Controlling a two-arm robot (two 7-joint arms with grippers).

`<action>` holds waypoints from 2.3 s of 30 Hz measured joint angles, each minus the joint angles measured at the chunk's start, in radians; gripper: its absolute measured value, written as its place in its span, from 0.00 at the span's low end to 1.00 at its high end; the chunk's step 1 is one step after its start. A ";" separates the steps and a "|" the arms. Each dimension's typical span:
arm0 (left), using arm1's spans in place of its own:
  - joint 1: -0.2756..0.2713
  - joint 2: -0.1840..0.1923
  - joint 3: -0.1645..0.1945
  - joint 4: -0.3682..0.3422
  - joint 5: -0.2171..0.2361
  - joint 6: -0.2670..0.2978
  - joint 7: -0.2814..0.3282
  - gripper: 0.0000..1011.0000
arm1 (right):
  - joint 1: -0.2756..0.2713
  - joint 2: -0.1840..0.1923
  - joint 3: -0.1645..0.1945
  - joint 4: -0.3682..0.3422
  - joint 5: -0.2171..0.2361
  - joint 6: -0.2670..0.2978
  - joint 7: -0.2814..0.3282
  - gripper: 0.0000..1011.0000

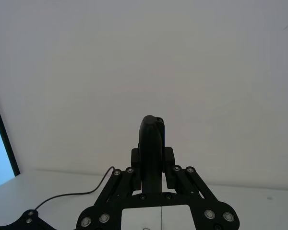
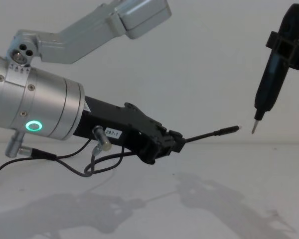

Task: Pick up the data cable with the one hand.

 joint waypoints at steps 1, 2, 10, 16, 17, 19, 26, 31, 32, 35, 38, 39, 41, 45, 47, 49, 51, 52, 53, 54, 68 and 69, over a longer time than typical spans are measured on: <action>0.000 0.000 0.000 0.000 0.000 0.000 0.000 0.05 | 0.002 -0.001 0.000 0.003 0.002 0.000 0.002 0.27; 0.000 0.000 -0.001 -0.001 -0.001 -0.001 0.001 0.05 | 0.006 -0.003 0.001 0.008 0.005 -0.001 0.007 0.27; 0.001 0.001 -0.006 -0.005 -0.007 -0.005 0.004 0.05 | 0.036 -0.011 0.006 0.046 0.019 -0.002 0.033 0.27; 0.001 0.001 -0.008 -0.006 -0.009 -0.007 0.005 0.05 | 0.055 -0.012 0.010 0.068 0.020 -0.002 0.047 0.27; 0.001 0.001 -0.009 -0.007 -0.009 -0.008 0.005 0.05 | 0.061 -0.012 0.011 0.074 0.020 -0.002 0.049 0.27; 0.001 0.002 -0.009 -0.007 -0.010 -0.008 0.006 0.05 | 0.065 -0.012 0.013 0.080 0.019 -0.001 0.053 0.27; 0.001 0.002 -0.010 -0.008 -0.011 -0.009 0.007 0.05 | 0.085 -0.010 0.019 0.100 0.015 0.001 0.065 0.27; 0.001 0.002 -0.011 -0.008 -0.012 -0.009 0.007 0.05 | 0.094 -0.009 0.020 0.104 0.016 0.001 0.074 0.27; 0.001 0.002 -0.011 -0.009 -0.012 -0.009 0.007 0.05 | 0.096 -0.008 0.020 0.105 0.016 0.001 0.076 0.27; 0.001 0.002 -0.011 -0.009 -0.012 -0.010 0.007 0.05 | 0.101 -0.007 0.020 0.105 0.020 0.002 0.081 0.27; 0.001 0.002 -0.011 -0.009 -0.012 -0.010 0.007 0.05 | 0.103 -0.005 0.020 0.104 0.023 0.003 0.084 0.27; 0.001 0.002 -0.011 -0.009 -0.012 -0.010 0.007 0.05 | 0.105 -0.005 0.020 0.102 0.027 0.003 0.086 0.27; 0.001 0.002 -0.012 -0.009 -0.012 -0.010 0.007 0.05 | 0.106 -0.004 0.019 0.101 0.029 0.003 0.088 0.27; 0.001 0.002 -0.012 -0.009 -0.013 -0.010 0.007 0.05 | 0.109 -0.004 0.019 0.098 0.039 0.003 0.093 0.27; 0.001 0.002 -0.012 -0.009 -0.013 -0.010 0.007 0.05 | 0.109 -0.004 0.018 0.096 0.045 0.002 0.095 0.27; 0.001 0.002 -0.012 -0.009 -0.013 -0.010 0.007 0.05 | 0.110 -0.004 0.018 0.095 0.054 0.001 0.098 0.27; 0.001 0.002 -0.012 -0.009 -0.013 -0.010 0.007 0.05 | 0.111 -0.005 0.018 0.095 0.059 0.000 0.101 0.27; 0.001 0.002 -0.012 -0.009 -0.013 -0.010 0.007 0.05 | 0.111 -0.005 0.018 0.094 0.063 -0.001 0.102 0.27; 0.001 0.002 -0.012 -0.009 -0.013 -0.010 0.007 0.05 | 0.111 -0.005 0.018 0.094 0.066 -0.001 0.102 0.27; 0.001 0.002 -0.012 -0.009 -0.013 -0.010 0.007 0.05 | 0.111 -0.005 0.018 0.093 0.069 -0.002 0.103 0.27; 0.001 0.002 -0.012 -0.009 -0.013 -0.010 0.007 0.05 | 0.107 -0.006 0.018 0.091 0.105 -0.005 0.107 0.27; 0.001 0.002 -0.012 -0.009 -0.012 -0.010 0.007 0.05 | 0.106 -0.006 0.018 0.091 0.107 -0.005 0.106 0.27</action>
